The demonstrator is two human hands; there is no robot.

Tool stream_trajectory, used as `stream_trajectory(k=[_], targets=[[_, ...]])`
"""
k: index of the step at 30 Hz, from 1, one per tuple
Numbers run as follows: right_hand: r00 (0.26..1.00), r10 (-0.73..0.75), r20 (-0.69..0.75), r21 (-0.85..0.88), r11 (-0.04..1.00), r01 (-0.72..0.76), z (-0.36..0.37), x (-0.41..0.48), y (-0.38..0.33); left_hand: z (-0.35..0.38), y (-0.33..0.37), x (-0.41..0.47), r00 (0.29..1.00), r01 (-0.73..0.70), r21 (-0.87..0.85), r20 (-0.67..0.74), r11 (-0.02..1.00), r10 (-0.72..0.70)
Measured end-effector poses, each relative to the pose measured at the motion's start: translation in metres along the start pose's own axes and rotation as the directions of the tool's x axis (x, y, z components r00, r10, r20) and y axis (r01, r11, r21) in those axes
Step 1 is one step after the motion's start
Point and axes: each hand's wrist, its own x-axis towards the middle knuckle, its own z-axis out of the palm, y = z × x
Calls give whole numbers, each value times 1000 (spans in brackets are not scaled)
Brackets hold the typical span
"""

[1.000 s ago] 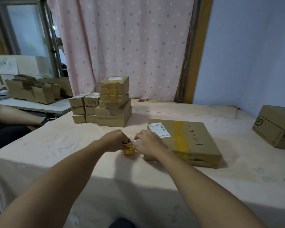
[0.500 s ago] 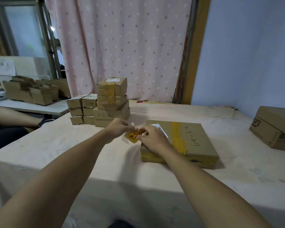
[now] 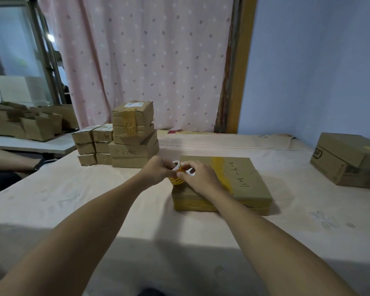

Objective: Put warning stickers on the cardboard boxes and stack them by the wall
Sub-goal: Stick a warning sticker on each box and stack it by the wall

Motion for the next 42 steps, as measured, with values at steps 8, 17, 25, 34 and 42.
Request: stream_trajectory(k=[8, 17, 25, 34, 42], targets=[[999, -28, -33, -53, 998, 26, 8, 7, -3, -2, -6, -2, 995, -51, 159, -74, 986, 63], [983, 101, -152, 139, 987, -80, 13, 10, 5, -19, -19, -8, 996, -5, 250, -88, 968, 27], [946, 295, -133, 374, 899, -228, 8, 13, 22, -31, -47, -17, 985, 104, 447, -168, 889, -31], [939, 334, -80, 454, 851, -264, -7, 8, 35, -8, -62, -16, 995, 58, 799, -93, 599, 27], [948, 317, -37, 467, 844, -264, -11, 9, 46, -10, -46, -4, 988, 24, 861, -96, 508, 117]])
